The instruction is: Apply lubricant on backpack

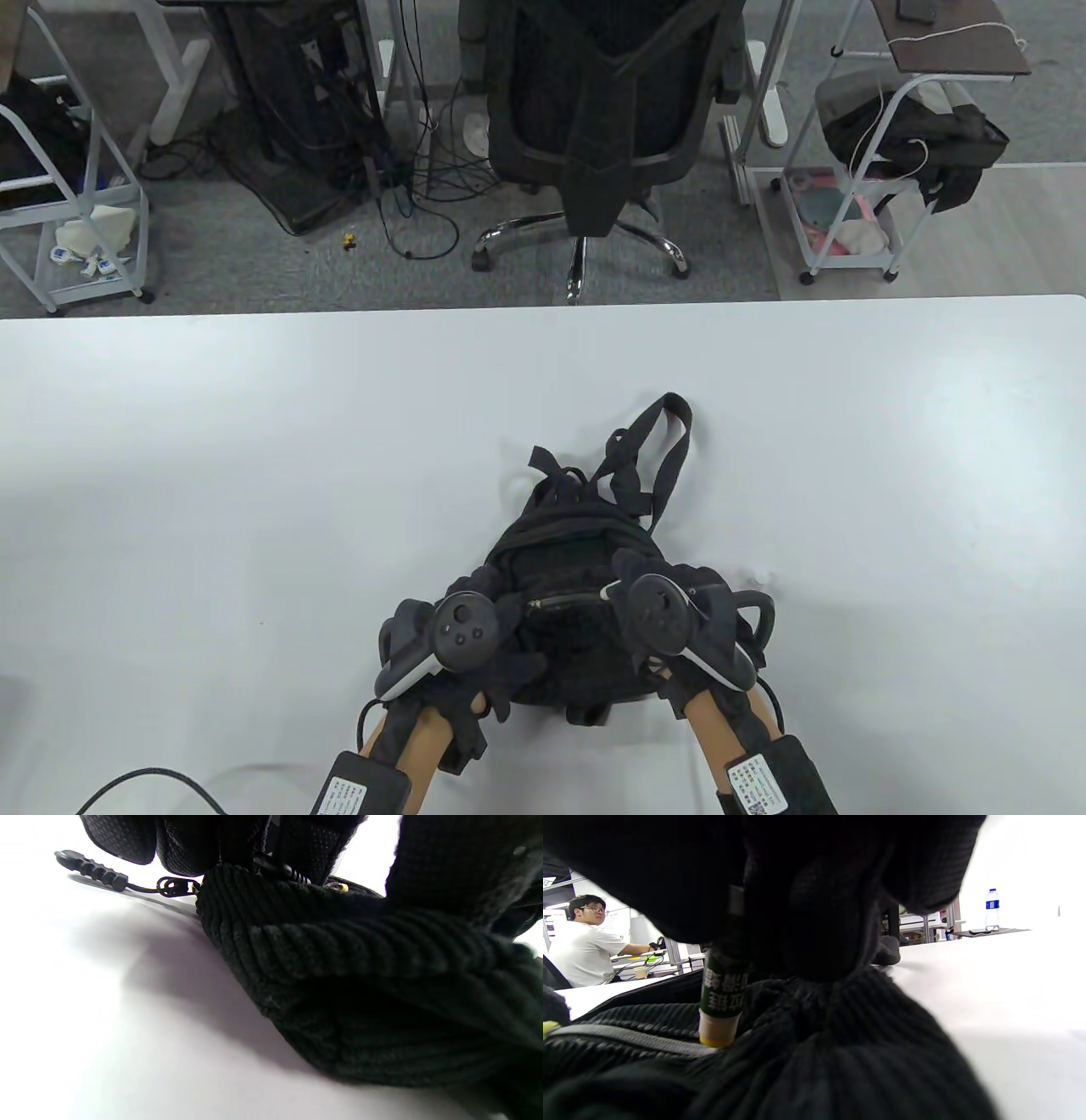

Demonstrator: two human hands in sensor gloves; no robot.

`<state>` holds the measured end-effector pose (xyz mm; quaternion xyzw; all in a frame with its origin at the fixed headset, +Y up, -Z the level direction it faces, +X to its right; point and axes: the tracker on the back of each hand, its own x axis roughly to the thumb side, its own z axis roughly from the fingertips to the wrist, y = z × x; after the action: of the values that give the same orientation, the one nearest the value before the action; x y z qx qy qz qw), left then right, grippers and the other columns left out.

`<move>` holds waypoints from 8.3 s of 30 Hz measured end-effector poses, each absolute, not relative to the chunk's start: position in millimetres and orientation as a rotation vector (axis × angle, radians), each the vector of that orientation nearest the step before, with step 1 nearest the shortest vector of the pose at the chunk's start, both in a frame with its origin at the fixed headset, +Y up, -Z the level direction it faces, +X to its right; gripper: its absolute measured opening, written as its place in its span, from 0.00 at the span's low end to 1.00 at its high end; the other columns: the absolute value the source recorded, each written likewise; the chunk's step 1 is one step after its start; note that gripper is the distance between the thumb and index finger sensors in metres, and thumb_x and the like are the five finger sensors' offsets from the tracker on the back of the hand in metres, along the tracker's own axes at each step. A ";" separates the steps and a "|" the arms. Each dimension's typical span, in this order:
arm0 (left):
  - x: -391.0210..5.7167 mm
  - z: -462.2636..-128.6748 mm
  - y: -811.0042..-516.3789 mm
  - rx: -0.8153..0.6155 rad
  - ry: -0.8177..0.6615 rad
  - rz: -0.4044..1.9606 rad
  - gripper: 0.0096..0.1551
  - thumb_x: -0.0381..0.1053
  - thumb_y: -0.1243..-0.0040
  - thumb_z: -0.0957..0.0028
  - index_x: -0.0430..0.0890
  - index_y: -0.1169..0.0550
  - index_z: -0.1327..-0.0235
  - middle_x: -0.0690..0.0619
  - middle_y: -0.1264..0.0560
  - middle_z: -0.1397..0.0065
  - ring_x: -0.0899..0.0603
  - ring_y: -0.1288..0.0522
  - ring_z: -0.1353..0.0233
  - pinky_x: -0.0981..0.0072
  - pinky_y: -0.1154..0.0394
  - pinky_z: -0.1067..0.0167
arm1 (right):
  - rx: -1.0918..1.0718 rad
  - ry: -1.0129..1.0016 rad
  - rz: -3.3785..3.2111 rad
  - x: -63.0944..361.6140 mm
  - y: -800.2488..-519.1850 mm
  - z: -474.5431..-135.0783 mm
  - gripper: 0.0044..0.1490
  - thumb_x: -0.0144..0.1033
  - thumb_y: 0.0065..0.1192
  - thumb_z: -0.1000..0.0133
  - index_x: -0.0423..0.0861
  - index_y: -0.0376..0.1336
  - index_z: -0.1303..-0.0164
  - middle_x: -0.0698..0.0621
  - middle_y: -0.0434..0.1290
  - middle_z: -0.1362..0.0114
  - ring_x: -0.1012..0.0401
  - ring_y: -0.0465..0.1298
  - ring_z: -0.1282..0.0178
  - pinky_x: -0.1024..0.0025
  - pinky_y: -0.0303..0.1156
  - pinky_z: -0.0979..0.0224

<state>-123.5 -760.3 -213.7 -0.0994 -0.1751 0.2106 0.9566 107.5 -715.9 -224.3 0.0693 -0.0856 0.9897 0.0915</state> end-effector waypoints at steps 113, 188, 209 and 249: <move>-140.1 -208.7 -726.4 0.078 -0.490 1.170 0.56 0.67 0.23 0.60 0.42 0.32 0.23 0.34 0.34 0.22 0.23 0.28 0.28 0.24 0.32 0.35 | 0.291 -0.122 2.022 145.0 -702.3 -197.0 0.32 0.52 0.74 0.50 0.57 0.67 0.36 0.55 0.80 0.40 0.60 0.87 0.51 0.54 0.78 0.36; -127.0 -194.7 -710.1 0.243 -0.567 1.109 0.30 0.51 0.19 0.59 0.44 0.17 0.44 0.46 0.16 0.40 0.35 0.14 0.43 0.33 0.22 0.40 | 0.281 -0.011 1.941 144.3 -719.9 -201.3 0.40 0.64 0.73 0.51 0.55 0.68 0.32 0.53 0.79 0.38 0.58 0.86 0.50 0.50 0.77 0.37; -129.0 -195.3 -711.0 0.235 -0.570 1.104 0.29 0.51 0.20 0.59 0.44 0.16 0.44 0.46 0.16 0.41 0.35 0.14 0.43 0.33 0.23 0.40 | 0.323 0.013 2.028 133.1 -716.2 -201.4 0.29 0.61 0.62 0.46 0.56 0.74 0.42 0.53 0.83 0.44 0.58 0.87 0.55 0.50 0.77 0.39; -128.6 -197.8 -713.6 0.166 -0.597 1.112 0.31 0.54 0.19 0.60 0.44 0.16 0.44 0.47 0.16 0.43 0.35 0.14 0.45 0.31 0.23 0.40 | 0.392 -0.050 2.245 123.1 -720.0 -198.4 0.31 0.51 0.76 0.49 0.56 0.69 0.35 0.54 0.80 0.39 0.59 0.87 0.50 0.49 0.76 0.35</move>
<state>-128.6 -713.6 -197.8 0.0774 -0.2789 0.5190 0.8043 123.1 -720.0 -198.4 0.1563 -0.0198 0.8948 0.4177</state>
